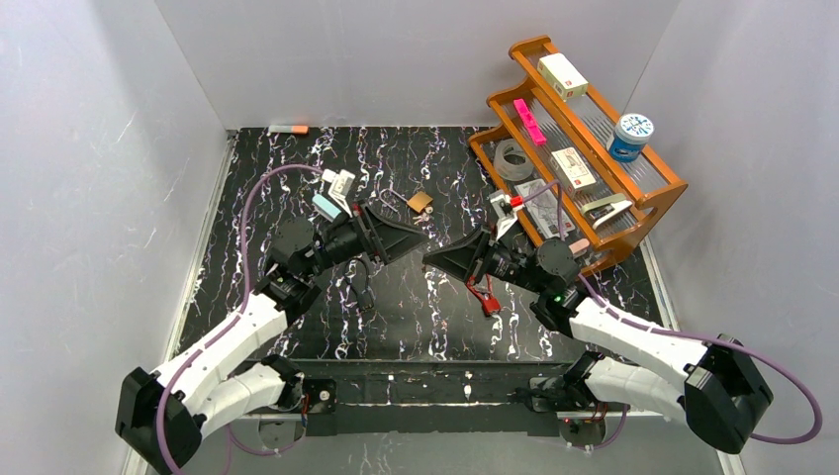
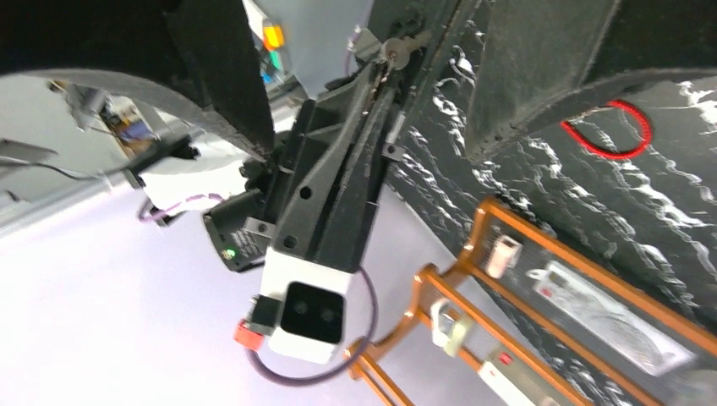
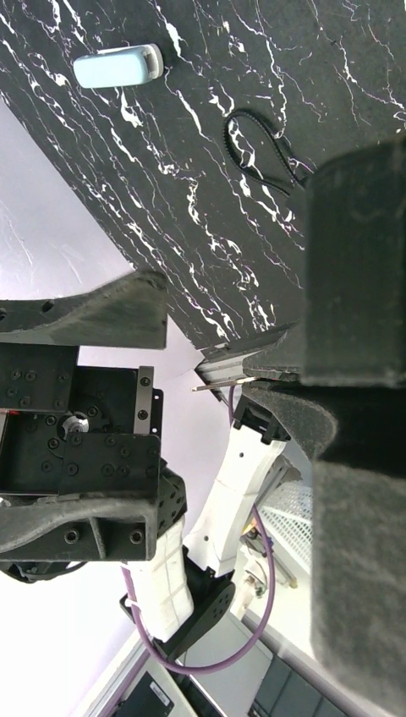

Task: Unlock with the key
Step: Pick up the key from the center of the board.

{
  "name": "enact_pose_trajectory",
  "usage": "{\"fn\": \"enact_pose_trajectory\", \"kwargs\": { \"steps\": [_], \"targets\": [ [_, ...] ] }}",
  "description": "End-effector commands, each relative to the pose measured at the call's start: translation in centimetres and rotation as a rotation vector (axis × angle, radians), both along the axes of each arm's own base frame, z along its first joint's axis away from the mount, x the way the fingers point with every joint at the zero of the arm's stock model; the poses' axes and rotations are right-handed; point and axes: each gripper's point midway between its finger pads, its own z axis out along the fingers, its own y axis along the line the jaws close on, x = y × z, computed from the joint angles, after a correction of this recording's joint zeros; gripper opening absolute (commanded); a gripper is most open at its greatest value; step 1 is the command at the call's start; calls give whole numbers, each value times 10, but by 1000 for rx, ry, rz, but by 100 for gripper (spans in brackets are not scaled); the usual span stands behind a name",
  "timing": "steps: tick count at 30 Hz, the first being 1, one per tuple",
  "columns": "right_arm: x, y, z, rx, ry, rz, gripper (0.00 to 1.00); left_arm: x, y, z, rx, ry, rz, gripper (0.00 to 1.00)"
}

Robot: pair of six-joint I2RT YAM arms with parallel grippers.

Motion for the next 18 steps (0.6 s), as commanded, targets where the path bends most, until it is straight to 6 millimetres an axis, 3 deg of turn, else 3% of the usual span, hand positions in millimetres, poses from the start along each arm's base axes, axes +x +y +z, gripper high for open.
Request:
{"fn": "enact_pose_trajectory", "kwargs": {
  "steps": [1, 3, 7, 9, 13, 15, 18],
  "targets": [
    [-2, -7, 18, 46, -69, -25, 1, 21, 22, 2, 31, 0, 217, 85],
    [-2, -7, 15, 35, -58, -28, 1, 33, 36, -9, 107, 21, 321, 97],
    [0, -7, 1, -12, -6, -40, 1, 53, 72, -61, 360, 136, 533, 98],
    [1, -8, -11, -39, 24, -45, 1, 64, 103, -89, 516, 222, 693, 98],
    [2, -7, -39, -114, 67, -49, 1, 57, 151, -158, 893, 424, 842, 98],
    [1, -6, -49, -138, 82, -37, 1, 46, 162, -185, 1047, 503, 821, 95],
    [-1, -4, -60, -152, 116, -16, 1, 34, 156, -216, 1129, 588, 734, 91]
  ]
}}
